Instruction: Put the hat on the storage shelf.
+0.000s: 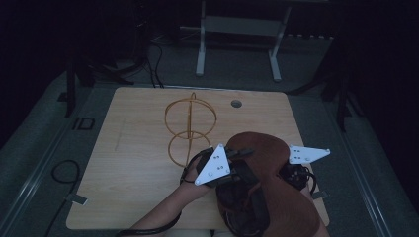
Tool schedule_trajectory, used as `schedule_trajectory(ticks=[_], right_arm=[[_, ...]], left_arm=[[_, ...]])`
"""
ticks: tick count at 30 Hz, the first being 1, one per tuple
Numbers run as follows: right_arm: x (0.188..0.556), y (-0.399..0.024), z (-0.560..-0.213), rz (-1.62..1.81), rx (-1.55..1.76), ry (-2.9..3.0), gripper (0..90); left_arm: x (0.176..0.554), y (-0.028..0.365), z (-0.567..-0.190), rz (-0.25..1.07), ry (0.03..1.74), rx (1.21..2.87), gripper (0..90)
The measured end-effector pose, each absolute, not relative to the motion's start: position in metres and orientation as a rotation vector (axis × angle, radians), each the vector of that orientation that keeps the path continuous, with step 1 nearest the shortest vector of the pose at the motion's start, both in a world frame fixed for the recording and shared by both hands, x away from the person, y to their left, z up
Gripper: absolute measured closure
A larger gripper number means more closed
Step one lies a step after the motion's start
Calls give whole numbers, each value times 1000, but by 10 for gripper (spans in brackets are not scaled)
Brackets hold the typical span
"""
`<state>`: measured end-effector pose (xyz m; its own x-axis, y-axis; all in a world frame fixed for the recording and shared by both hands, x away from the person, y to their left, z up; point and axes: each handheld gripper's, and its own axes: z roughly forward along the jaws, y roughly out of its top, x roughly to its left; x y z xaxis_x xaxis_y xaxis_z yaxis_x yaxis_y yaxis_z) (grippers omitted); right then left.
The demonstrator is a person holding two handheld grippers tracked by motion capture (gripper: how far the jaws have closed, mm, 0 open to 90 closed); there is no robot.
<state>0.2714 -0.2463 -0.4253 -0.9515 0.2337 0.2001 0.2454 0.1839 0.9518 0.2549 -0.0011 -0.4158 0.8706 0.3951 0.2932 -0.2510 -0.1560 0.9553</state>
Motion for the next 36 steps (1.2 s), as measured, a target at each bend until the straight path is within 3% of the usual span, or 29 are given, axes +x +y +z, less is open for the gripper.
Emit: schedule_trajectory(ticks=[8, 22, 36], right_arm=[[275, -255, -416, -1983, -529, -2422, 873], [286, -278, -393, -2113, -630, -2412, 872], [317, -294, -377, -2179, -794, -2439, 871]], left_arm=[[257, 10, -410, 595, 195, 1611, 428], [256, 58, -425, 593, 342, 1661, 392], [252, 119, -470, 561, 530, 1800, 381]])
